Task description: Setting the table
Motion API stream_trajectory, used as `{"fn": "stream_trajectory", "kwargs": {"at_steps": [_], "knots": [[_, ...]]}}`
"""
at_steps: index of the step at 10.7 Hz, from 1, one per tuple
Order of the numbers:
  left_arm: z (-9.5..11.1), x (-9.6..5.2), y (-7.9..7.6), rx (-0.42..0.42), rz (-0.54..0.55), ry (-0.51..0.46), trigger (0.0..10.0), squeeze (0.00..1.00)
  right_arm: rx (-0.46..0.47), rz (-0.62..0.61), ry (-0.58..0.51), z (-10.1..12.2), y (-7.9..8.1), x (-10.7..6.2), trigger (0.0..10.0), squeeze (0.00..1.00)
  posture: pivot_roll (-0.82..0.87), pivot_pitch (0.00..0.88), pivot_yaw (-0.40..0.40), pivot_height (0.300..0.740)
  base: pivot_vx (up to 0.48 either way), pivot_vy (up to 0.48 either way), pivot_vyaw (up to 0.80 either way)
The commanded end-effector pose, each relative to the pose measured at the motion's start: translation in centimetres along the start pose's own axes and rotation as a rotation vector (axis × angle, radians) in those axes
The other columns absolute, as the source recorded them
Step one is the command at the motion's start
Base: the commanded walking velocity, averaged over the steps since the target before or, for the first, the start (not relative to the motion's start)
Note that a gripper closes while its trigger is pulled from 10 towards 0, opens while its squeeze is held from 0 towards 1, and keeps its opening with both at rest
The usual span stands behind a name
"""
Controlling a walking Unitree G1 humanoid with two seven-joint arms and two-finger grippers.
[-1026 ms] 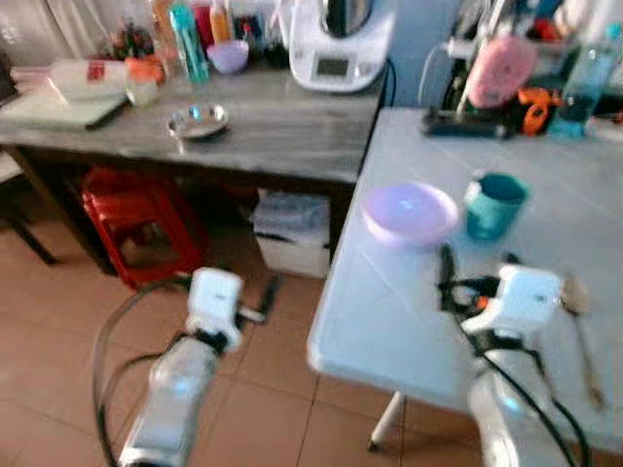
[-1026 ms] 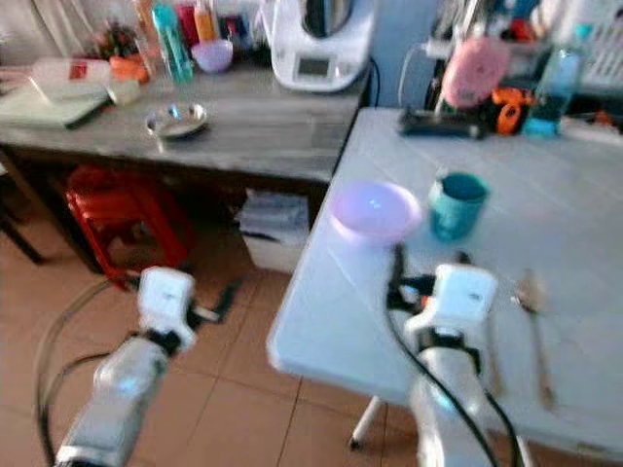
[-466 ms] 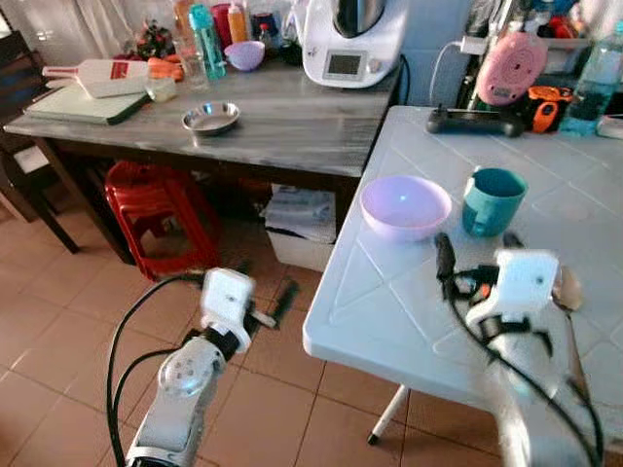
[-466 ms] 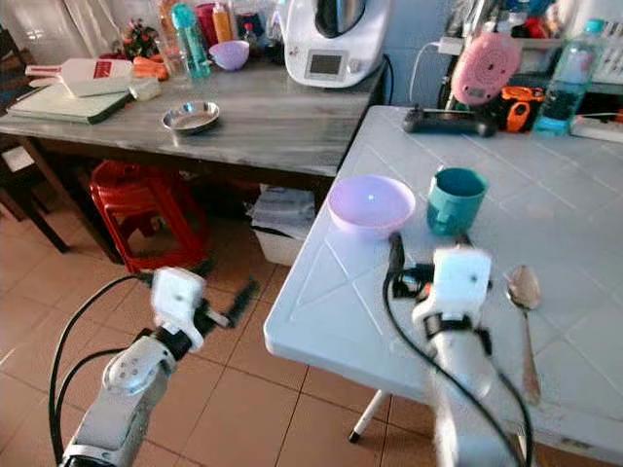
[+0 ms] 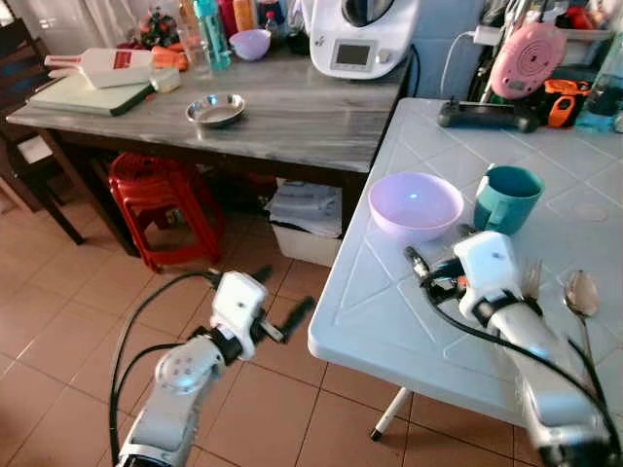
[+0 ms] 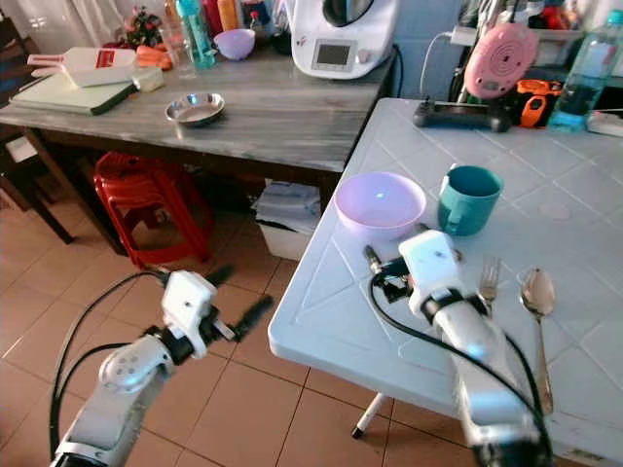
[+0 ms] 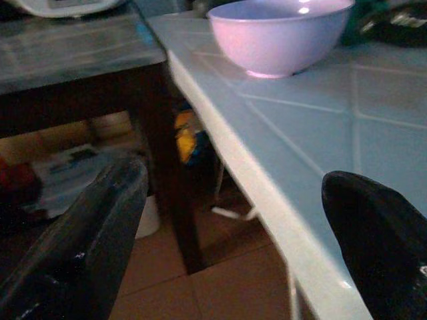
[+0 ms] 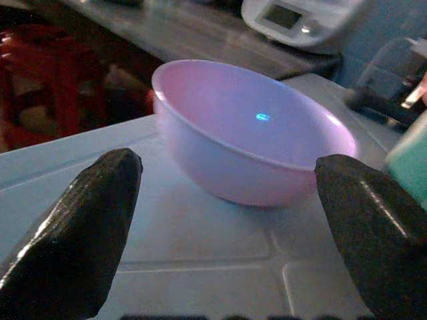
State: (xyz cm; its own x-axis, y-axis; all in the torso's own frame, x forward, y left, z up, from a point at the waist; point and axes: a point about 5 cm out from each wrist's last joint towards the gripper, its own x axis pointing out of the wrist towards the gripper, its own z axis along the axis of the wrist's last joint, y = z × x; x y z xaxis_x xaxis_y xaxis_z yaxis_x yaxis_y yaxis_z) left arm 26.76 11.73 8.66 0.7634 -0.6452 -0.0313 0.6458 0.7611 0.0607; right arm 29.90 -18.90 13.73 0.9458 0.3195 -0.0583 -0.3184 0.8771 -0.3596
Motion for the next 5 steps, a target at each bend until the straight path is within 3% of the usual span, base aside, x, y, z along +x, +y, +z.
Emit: {"fn": "stream_trajectory", "kwargs": {"at_steps": [1, 2, 5], "knots": [[0.4, -0.2, -0.1, -0.010, -0.027, -0.018, 10.0, 0.00, -0.036, 0.065, 0.001, 0.4, -0.1, 0.5, 10.0, 0.00, 0.07, 0.092, 0.080, 0.740, 0.000, 0.000, 0.00], [0.5, -0.4, -0.6, -0.021, -0.064, -0.025, 10.0, 0.00, -0.127, 0.143, -0.006, 0.9, -0.5, 1.3, 10.0, 0.00, 0.07, 0.101, 0.074, 0.740, 0.000, 0.000, 0.00], [1.1, -0.3, -0.9, -0.036, -0.058, -0.059, 10.0, 0.00, -0.247, 0.273, -0.011, 2.2, -0.7, 2.7, 10.0, 0.00, 0.07, 0.099, 0.052, 0.740, 0.000, 0.000, 0.00]]}}
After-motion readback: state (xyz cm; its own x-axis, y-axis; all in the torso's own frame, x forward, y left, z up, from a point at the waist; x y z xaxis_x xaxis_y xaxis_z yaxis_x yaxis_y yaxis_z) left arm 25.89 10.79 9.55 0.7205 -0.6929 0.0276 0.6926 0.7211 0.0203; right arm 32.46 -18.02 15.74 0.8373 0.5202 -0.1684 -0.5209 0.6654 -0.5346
